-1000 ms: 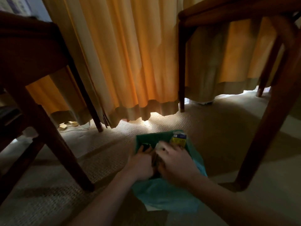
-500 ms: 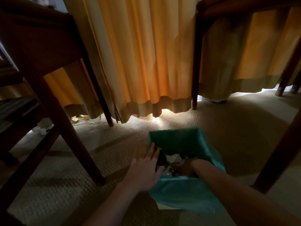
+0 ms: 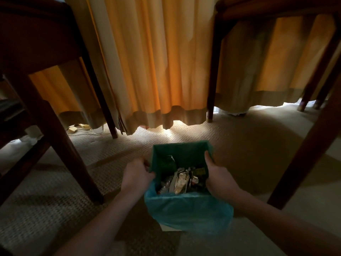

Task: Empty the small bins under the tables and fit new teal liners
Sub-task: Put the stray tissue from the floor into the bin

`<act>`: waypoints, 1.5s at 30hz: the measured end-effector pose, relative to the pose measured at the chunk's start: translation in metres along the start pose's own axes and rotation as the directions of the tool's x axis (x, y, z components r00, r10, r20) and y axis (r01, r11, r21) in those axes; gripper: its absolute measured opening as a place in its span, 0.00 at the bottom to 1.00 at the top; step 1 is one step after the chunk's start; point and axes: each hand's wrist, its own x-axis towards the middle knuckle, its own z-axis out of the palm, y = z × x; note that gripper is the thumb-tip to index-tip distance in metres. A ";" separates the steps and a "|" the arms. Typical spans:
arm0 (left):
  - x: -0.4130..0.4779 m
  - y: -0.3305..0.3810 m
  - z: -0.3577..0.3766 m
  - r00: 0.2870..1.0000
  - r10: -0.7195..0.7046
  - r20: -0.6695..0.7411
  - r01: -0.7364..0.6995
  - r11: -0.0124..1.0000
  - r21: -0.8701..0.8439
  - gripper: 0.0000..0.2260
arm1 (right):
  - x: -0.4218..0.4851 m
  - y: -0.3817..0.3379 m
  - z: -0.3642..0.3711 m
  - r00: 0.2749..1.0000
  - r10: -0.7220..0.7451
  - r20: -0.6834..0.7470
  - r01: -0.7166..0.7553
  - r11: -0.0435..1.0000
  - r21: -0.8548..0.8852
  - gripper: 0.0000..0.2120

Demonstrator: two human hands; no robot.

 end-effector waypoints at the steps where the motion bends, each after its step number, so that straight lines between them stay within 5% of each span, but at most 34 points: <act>1: 0.001 -0.003 -0.002 1.000 -0.019 0.002 0.019 1.000 -0.015 0.12 | 0.002 -0.001 -0.001 1.000 -0.006 -0.023 0.007 0.999 0.040 0.43; 13: -0.002 -0.048 -0.024 0.990 -0.143 0.012 0.143 0.990 0.013 0.20 | 0.019 -0.046 0.016 0.995 -0.069 0.074 0.056 0.984 0.168 0.38; 17: -0.008 -0.029 -0.011 0.991 0.065 -0.115 -0.033 0.965 0.262 0.26 | 0.019 -0.035 0.015 0.992 -0.121 0.029 0.107 0.949 0.298 0.32; 20: -0.007 0.013 0.012 0.954 0.293 -0.064 -0.275 0.941 0.199 0.27 | 0.031 -0.010 0.009 0.999 -0.011 -0.049 0.034 0.870 0.492 0.25; 24: 0.003 0.067 0.061 0.845 0.530 0.071 -0.532 0.819 0.213 0.20 | 0.079 0.052 0.038 0.989 0.138 -0.059 -0.100 0.899 0.427 0.20; 29: 0.023 0.084 0.102 0.857 0.495 0.143 -0.506 0.860 0.059 0.19 | 0.104 0.111 0.100 0.973 0.222 0.057 -0.229 0.928 0.295 0.26; 34: 0.025 0.068 0.118 0.808 0.565 0.166 -0.563 0.824 -0.060 0.15 | 0.108 0.140 0.148 0.993 0.075 0.089 -0.069 0.996 -0.062 0.35; 38: 0.027 0.069 0.122 0.813 0.559 0.162 -0.559 0.828 -0.048 0.13 | 0.129 0.148 0.171 0.988 0.030 0.153 -0.004 0.986 -0.167 0.40; 42: 0.024 0.071 0.124 0.808 0.568 0.156 -0.569 0.821 -0.043 0.12 | 0.139 0.157 0.187 0.968 0.041 0.247 0.000 0.987 -0.161 0.36; 45: 0.026 0.072 0.124 0.819 0.549 0.166 -0.546 0.835 -0.068 0.12 | 0.136 0.156 0.184 0.993 -0.004 0.118 0.026 0.983 -0.183 0.27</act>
